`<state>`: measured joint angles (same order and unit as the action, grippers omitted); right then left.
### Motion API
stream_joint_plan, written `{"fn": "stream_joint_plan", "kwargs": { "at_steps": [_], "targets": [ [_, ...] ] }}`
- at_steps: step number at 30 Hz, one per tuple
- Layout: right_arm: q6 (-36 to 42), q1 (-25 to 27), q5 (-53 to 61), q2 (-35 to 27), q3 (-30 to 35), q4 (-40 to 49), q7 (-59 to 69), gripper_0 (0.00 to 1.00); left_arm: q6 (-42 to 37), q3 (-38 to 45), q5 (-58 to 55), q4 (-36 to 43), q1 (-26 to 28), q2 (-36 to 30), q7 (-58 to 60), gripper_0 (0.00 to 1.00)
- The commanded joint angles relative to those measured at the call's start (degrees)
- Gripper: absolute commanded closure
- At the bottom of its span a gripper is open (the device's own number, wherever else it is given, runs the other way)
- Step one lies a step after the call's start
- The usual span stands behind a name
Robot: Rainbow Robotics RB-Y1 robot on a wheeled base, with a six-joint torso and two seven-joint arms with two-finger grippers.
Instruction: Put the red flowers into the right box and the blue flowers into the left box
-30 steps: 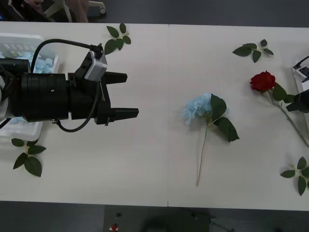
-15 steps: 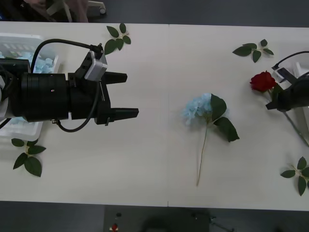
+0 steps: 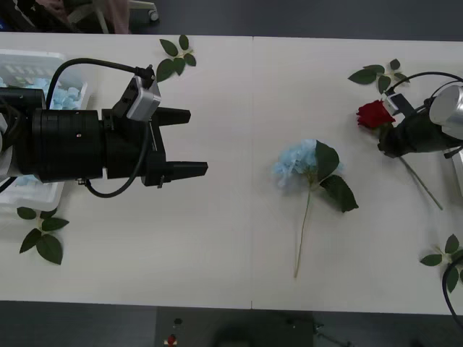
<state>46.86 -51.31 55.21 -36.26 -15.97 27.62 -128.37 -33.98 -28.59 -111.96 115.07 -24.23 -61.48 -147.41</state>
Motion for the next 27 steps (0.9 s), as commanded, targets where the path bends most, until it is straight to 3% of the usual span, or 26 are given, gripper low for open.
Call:
{"fn": "stream_joint_plan", "kwargs": {
  "at_steps": [1,10,14,23,27],
  "targets": [
    [-1.86,-1.51,-1.16,1.46,-2.13,0.15,6.03,1.00,-0.13,0.73,-0.10,0.69,-0.73,-0.31,-2.00,0.00],
    [-3.80,-1.60,-1.95,1.72,-2.75,0.15,7.88,1.00,-0.13,0.73,-0.10,0.69,-0.73,-0.31,-2.00,0.00],
    [-0.54,-3.44,-0.63,-0.13,-2.75,0.15,8.67,1.00,-0.13,0.73,-0.10,0.69,-0.73,-0.31,-2.00,0.00],
    [25.91,-13.55,8.25,-15.15,0.06,0.15,9.90,1.00,-0.13,0.73,-0.10,0.69,-0.73,-0.31,-2.00,0.00],
    [32.15,-14.61,10.09,-21.31,2.09,0.24,9.99,1.00,-0.13,0.73,-0.10,0.69,-0.73,-0.31,-2.00,0.00]
  ]
}}
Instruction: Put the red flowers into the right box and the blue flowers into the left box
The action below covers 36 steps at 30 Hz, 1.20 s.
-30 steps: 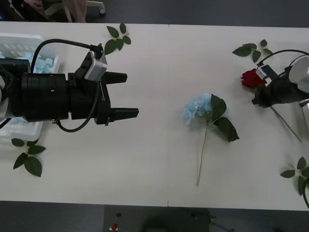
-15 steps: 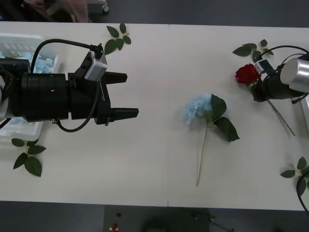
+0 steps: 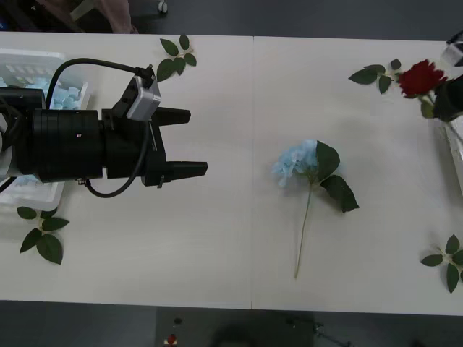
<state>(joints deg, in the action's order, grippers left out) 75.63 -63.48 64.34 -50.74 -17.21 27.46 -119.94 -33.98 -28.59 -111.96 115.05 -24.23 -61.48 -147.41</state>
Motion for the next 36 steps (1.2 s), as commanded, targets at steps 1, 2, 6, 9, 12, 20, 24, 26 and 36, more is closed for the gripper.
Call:
{"fn": "stream_joint_plan", "kwargs": {
  "at_steps": [1,2,6,9,12,20,24,26,36],
  "targets": [
    [4.52,-2.52,0.70,-8.68,4.20,0.32,1.64,1.00,-0.13,0.73,-0.10,0.70,-0.73,-0.31,-2.00,0.00],
    [4.79,-2.43,-0.09,-9.99,4.46,0.32,1.64,1.00,-0.13,0.73,-0.10,0.70,-0.73,-0.31,-2.00,0.00],
    [3.12,-0.94,-6.06,-15.27,3.94,0.41,2.25,1.00,-0.13,0.73,-0.10,0.70,-0.73,-0.31,-2.00,0.00],
    [-1.01,1.17,-8.79,-16.41,1.56,0.32,2.96,1.00,-0.13,0.73,-0.10,0.70,-0.73,-0.31,-2.00,0.00],
    [-4.88,4.77,-6.50,-16.24,1.30,0.32,6.30,1.00,-0.13,0.73,-0.10,0.70,-0.73,-0.31,-2.00,0.00],
    [-20.70,9.34,-6.68,-11.58,-1.69,0.32,14.91,1.00,-0.13,0.73,-0.10,0.70,-0.73,-0.31,-2.00,0.00],
    [-25.10,9.34,-6.77,-10.70,-5.03,0.32,18.86,1.00,-0.13,0.73,-0.10,0.70,-0.73,-0.31,-2.00,0.00],
    [-26.94,9.34,-7.12,-10.17,-5.03,0.32,18.86,0.87,-0.13,0.73,-0.10,0.70,-0.73,-0.31,-2.00,0.00],
    [-29.49,9.34,-8.70,-9.91,-4.77,-1.26,18.16,0.39,-0.13,0.73,-0.10,0.70,-0.73,-0.31,-2.00,0.00]
  ]
}}
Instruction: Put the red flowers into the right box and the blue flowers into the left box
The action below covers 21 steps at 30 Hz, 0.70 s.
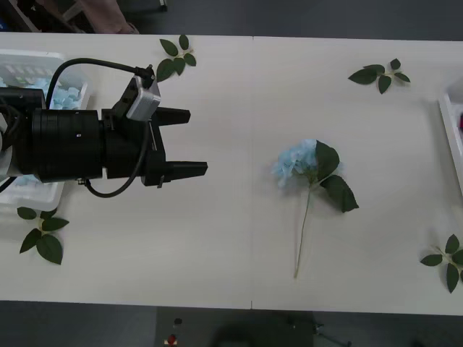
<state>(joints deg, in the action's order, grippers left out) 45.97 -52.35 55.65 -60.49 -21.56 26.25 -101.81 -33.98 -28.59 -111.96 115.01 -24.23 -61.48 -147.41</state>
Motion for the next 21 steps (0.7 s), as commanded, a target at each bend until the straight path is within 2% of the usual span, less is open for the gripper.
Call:
{"fn": "stream_joint_plan", "kwargs": {
  "at_steps": [1,4,7,10,13,15,18,21],
  "targets": [
    [0.87,-1.79,0.34,-0.15,0.12,0.03,-0.05,0.39,-0.13,0.73,-0.10,0.74,-0.73,-0.31,-2.00,0.00],
    [7.02,-1.88,3.94,-0.15,3.63,1.52,0.30,0.37,-0.13,0.73,-0.10,0.74,-0.73,-0.31,-2.00,0.00],
    [18.19,-1.79,9.39,-0.85,7.76,5.65,0.39,0.32,-0.13,0.73,-0.10,0.74,-0.73,-0.31,-2.00,0.00],
    [27.50,-1.71,17.30,-2.44,8.11,9.26,0.91,0.29,-0.13,0.73,-0.10,0.74,-0.73,-0.31,-2.00,0.00],
    [33.39,-0.21,24.68,-3.23,8.11,14.18,4.96,0.27,-0.13,0.73,-0.10,0.74,-0.73,-0.31,-2.00,0.00],
    [35.15,1.63,28.02,-3.49,8.11,19.28,8.91,0.27,-0.13,0.73,-0.10,0.74,-0.73,-0.31,-2.00,0.00],
    [35.15,5.94,30.48,-4.28,8.38,31.93,19.19,0.27,-0.13,0.73,-0.10,0.74,-0.73,-0.31,-2.00,0.00],
    [32.16,13.50,29.69,-4.54,10.49,48.90,32.64,0.27,-0.13,0.73,-0.10,0.74,-0.73,-0.31,-2.00,0.00]
  ]
}}
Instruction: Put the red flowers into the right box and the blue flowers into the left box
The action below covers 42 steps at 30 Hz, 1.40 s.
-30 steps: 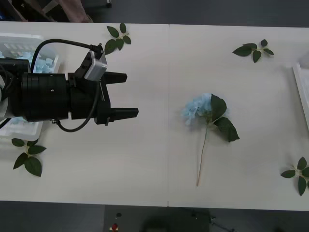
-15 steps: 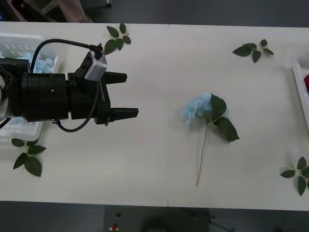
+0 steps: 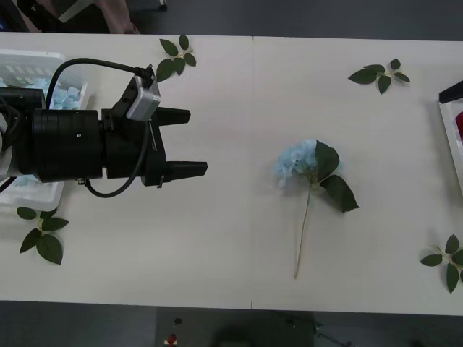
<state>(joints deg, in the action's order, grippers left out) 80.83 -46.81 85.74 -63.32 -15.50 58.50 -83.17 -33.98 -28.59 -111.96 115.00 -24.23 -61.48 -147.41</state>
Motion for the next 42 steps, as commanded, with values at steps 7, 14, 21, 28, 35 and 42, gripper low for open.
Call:
{"fn": "stream_joint_plan", "kwargs": {
  "at_steps": [7,14,21,28,35,42],
  "targets": [
    [-11.66,21.41,-8.40,0.31,5.04,41.87,35.01,0.27,-0.13,0.73,-0.10,0.76,-0.73,-0.31,-2.00,0.00],
    [-11.04,25.18,-27.47,7.16,-0.85,53.91,45.82,0.27,-0.13,0.73,-0.10,0.76,-0.73,-0.31,-2.00,0.00],
    [-11.13,23.78,-48.65,15.95,-13.42,56.37,57.16,0.27,-0.13,0.73,-0.10,0.76,-0.73,-0.31,-2.00,0.00],
    [-10.78,21.67,-59.55,22.10,-21.24,53.12,63.92,0.27,-0.13,0.73,-0.10,0.76,-0.73,-0.31,-2.00,0.00],
    [-10.95,20.17,-66.93,28.87,-22.03,45.47,63.75,0.27,-0.13,0.73,-0.10,0.76,-0.73,-0.31,-2.00,0.00],
    [-14.20,17.36,-69.48,31.86,-23.70,36.77,62.69,0.27,-0.13,0.73,-0.10,0.76,-0.73,-0.31,-2.00,0.00]
  ]
}}
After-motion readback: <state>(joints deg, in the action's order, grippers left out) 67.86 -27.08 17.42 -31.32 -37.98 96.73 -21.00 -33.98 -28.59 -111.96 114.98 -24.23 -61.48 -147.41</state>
